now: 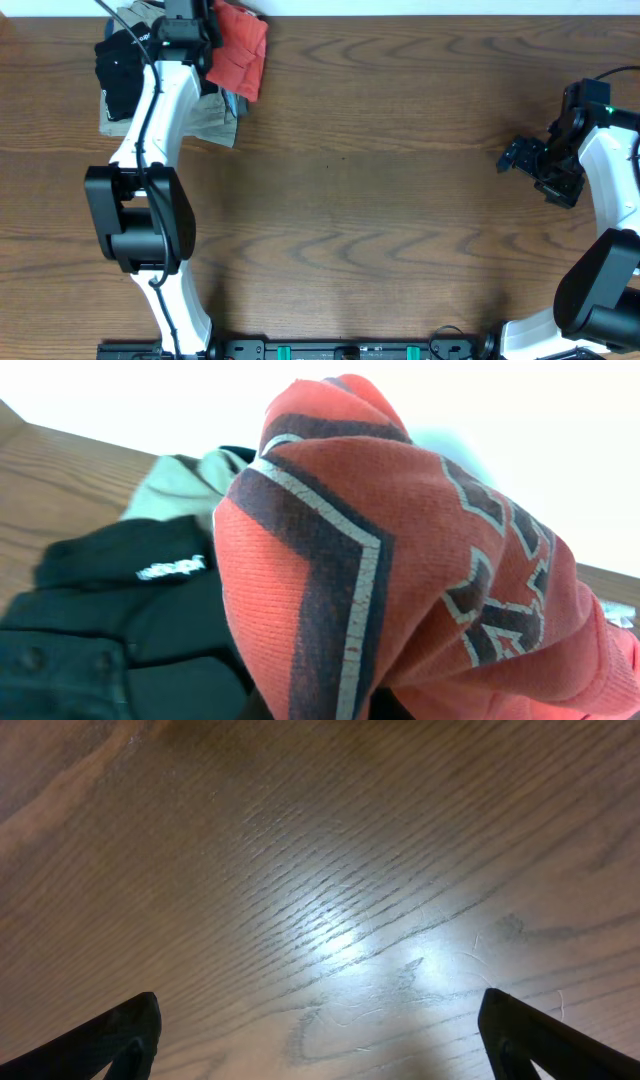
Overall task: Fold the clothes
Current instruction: 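Carry the shirt to the top-left clothes stack with the left gripper, then lower the shirt onto the stack and press it flat with the left gripper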
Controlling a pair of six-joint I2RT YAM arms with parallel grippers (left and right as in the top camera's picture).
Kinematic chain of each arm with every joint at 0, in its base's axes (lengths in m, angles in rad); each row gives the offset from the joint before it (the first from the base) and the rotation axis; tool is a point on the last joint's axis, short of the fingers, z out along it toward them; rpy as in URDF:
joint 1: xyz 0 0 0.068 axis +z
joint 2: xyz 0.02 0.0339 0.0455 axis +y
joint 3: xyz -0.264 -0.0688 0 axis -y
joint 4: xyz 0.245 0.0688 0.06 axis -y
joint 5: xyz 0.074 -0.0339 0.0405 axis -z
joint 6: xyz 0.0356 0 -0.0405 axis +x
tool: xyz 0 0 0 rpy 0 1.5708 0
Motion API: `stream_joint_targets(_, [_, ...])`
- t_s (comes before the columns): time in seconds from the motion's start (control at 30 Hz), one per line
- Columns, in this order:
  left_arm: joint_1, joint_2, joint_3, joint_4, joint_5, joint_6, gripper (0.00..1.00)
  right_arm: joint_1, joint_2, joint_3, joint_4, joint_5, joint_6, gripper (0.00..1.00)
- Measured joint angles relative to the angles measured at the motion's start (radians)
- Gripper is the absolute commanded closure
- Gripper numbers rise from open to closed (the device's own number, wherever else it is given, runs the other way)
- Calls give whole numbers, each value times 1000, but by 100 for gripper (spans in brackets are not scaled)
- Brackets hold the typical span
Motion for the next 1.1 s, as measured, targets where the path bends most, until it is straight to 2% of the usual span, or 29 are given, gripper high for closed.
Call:
stream_joint_targets(0.13, [17,-26,0,-26,-5,-7,94,0,0,0,0,0,0,1])
stream_joint_targets(0.43, [96,-47,0,-70,-54,-156,94,0,0,0,0,0,0,1])
stream_joint_targets(1.0, [224,-47,0,-169,-67,-234,94,0,0,0,0,0,0,1])
stream_joint_targets(1.07, [238,-47,0,-172,-69,-247,71,0,0,0,0,0,0,1])
stream_joint_targets(1.1, [243,-47,0,-175,-72,-252,66,0,0,0,0,0,0,1])
